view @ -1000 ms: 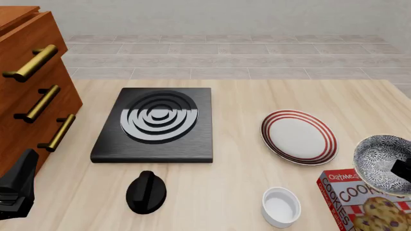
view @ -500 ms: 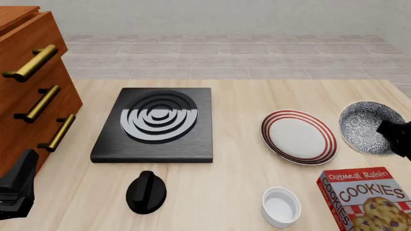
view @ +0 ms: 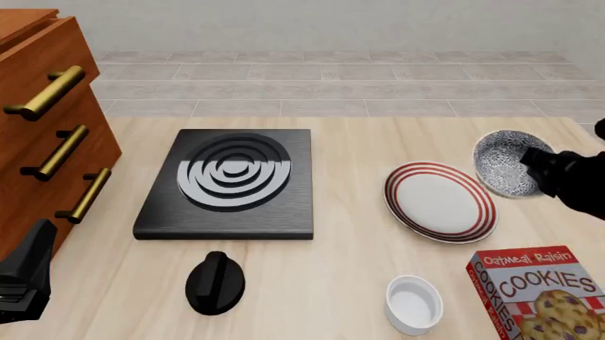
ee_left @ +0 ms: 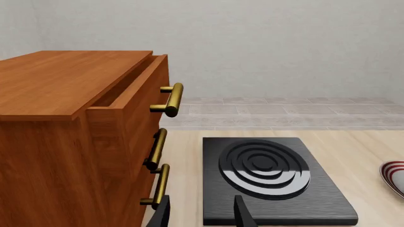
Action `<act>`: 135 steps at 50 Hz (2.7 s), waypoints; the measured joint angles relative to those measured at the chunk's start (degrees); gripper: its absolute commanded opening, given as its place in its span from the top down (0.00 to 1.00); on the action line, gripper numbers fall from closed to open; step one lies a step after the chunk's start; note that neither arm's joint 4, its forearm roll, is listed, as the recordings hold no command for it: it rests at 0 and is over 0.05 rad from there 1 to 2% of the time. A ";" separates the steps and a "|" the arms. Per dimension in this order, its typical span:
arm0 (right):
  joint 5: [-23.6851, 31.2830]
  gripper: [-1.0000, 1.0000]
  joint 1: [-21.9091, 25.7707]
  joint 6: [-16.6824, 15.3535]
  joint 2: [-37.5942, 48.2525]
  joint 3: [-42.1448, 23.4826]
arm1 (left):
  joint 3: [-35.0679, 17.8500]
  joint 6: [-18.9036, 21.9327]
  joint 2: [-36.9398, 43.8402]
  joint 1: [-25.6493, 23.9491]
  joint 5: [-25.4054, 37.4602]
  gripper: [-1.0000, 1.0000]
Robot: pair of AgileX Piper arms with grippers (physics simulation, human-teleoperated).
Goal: Pick the akita bowl on the cookies box and place it on the plate.
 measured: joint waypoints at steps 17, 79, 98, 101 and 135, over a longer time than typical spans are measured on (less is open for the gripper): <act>-4.77 1.00 2.32 1.92 9.39 -1.96 | 0.00 0.00 0.00 0.00 0.00 0.00; -13.39 1.00 4.25 3.81 27.72 -6.93 | 0.00 0.00 0.00 0.00 0.00 0.00; -14.30 1.00 4.28 4.11 31.57 -8.67 | 0.00 0.00 0.00 0.00 0.00 0.00; -14.57 1.00 4.25 4.14 32.28 -8.86 | 0.00 0.00 0.00 0.00 0.00 0.00; -15.93 1.00 2.69 3.16 37.83 -11.03 | 0.00 0.00 0.00 0.00 0.00 0.00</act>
